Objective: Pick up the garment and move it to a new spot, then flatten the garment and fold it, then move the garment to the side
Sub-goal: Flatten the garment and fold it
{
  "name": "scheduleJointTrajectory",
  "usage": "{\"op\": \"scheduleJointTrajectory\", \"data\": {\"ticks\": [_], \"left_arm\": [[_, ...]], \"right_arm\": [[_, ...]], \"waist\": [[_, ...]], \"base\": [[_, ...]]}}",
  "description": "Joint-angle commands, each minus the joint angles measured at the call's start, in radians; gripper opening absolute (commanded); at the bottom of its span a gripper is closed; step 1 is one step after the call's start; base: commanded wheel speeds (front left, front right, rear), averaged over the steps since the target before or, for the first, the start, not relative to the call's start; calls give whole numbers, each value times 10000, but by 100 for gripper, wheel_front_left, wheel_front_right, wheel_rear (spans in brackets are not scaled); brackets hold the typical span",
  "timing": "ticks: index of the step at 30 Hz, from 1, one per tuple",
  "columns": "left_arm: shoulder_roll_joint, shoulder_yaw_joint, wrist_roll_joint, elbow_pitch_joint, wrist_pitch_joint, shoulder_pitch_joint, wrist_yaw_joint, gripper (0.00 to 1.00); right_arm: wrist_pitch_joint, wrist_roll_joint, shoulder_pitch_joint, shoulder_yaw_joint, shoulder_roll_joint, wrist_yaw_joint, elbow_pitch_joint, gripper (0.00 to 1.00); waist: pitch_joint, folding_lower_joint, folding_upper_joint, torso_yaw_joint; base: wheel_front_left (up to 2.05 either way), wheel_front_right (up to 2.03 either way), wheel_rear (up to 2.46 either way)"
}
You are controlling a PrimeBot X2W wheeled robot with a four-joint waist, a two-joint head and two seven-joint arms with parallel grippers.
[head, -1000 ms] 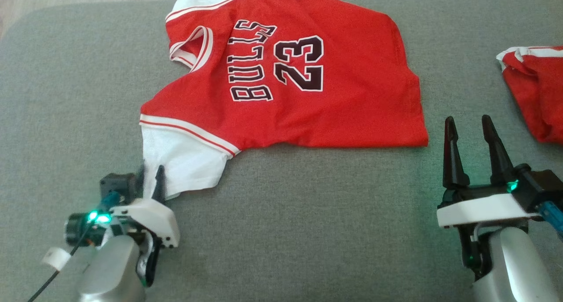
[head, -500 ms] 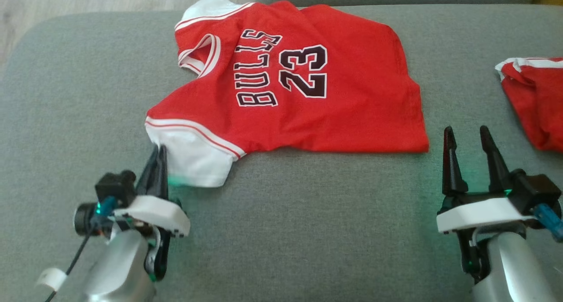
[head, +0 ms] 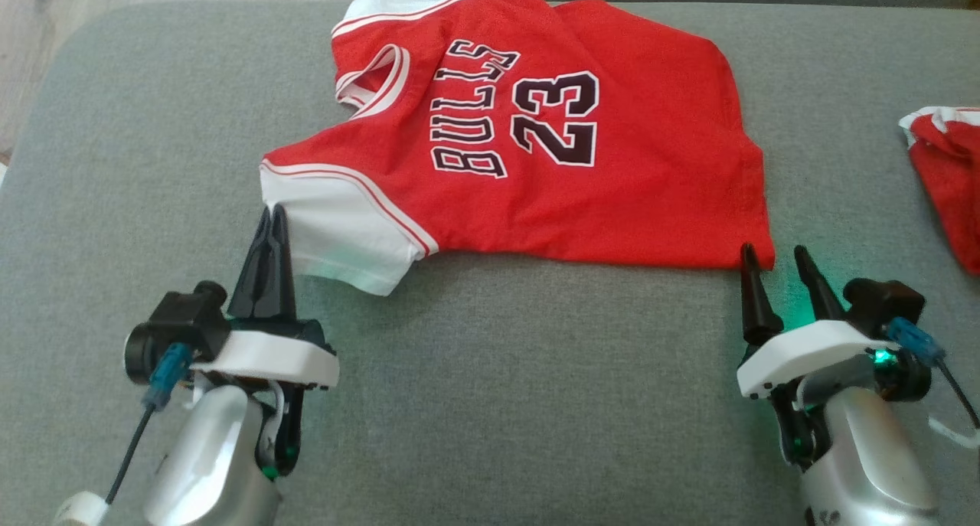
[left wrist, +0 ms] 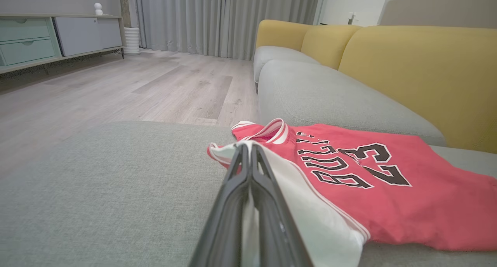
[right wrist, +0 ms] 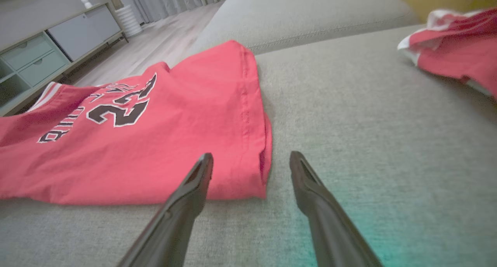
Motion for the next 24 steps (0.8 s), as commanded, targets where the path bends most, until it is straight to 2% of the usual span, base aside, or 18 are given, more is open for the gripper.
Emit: {"op": "scheduleJointTrajectory", "data": {"ticks": [1,9,10,11,12,19,24], "left_arm": [[93,523,138,-442,-122,-220,-85,0],[-143,833,476,-567,-123,-121,-366,0],[-167,878,511,-575,-123,-122,-388,0],[-190,922,547,-576,-123,-122,-405,0],[-207,968,580,-565,-123,-122,-418,0],[-322,1293,587,-505,-123,-138,-564,0],[-497,1779,143,-891,-123,-356,-871,0]], "right_arm": [[77,147,-427,194,-22,-9,24,100],[183,650,-1019,419,-22,-9,1461,98],[200,726,-1091,533,-22,-9,1594,76],[205,807,-1158,666,-22,-9,1701,10],[182,889,-1221,803,-22,-9,1775,0],[-545,1150,-1531,1219,-22,-9,1603,0],[-928,967,-1734,1443,-26,-9,301,0]], "waist": [[18,0,-1,50],[112,0,-1,141],[126,0,-1,136],[133,0,-1,124],[136,0,-1,104],[-19,0,-1,-119],[-258,0,-1,-347]], "base": [[0,0,0],[0,0,0],[0,0,0],[0,0,0],[0,0,0],[0,0,0],[0,0,0]]}}
